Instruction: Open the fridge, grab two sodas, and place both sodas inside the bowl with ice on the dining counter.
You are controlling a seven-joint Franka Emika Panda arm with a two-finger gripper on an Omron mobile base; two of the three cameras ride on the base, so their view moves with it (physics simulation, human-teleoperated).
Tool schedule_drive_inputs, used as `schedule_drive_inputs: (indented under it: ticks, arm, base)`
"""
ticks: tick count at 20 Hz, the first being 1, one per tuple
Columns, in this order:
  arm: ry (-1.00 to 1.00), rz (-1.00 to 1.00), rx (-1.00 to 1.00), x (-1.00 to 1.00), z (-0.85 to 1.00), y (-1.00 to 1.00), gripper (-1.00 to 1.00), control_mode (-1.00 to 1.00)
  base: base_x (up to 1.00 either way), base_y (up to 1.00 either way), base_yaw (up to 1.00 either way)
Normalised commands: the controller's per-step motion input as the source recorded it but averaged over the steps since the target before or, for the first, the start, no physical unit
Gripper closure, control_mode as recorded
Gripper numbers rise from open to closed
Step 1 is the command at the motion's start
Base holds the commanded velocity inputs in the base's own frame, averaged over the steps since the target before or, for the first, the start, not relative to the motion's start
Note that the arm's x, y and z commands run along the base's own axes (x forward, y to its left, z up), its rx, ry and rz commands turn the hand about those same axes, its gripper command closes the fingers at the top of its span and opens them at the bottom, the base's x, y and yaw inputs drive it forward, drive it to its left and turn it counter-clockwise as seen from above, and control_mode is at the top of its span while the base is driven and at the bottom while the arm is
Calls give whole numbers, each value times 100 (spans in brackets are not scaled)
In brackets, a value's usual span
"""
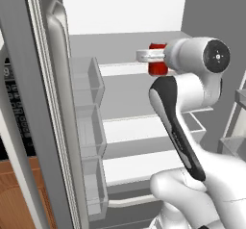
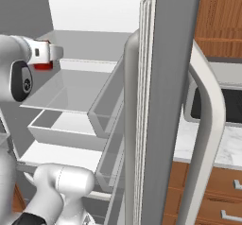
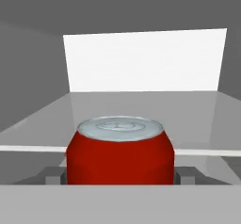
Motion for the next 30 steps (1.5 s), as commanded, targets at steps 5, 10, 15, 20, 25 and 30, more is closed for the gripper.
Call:
schedule_drive_inputs:
  ticks: [5,10,15,20,25,30]
  arm:
    - [0,0,1,-100,0,-30,100,-100]
    - [0,0,0,-98,1,-25,100,-100]
    - [0,0,0,-68,12,-2,100,-100]
    - [0,-2,0,-70,0,0,100,-100]
    - [0,-3,0,-58,0,-2,100,100]
    - [0,0,0,0,0,0,100,100]
  base:
    - [0,0,0]
    - [0,0,0]
    - [0,0,0]
    - [0,0,0]
    - [-15,-1,-1]
    - [-72,-9,-3]
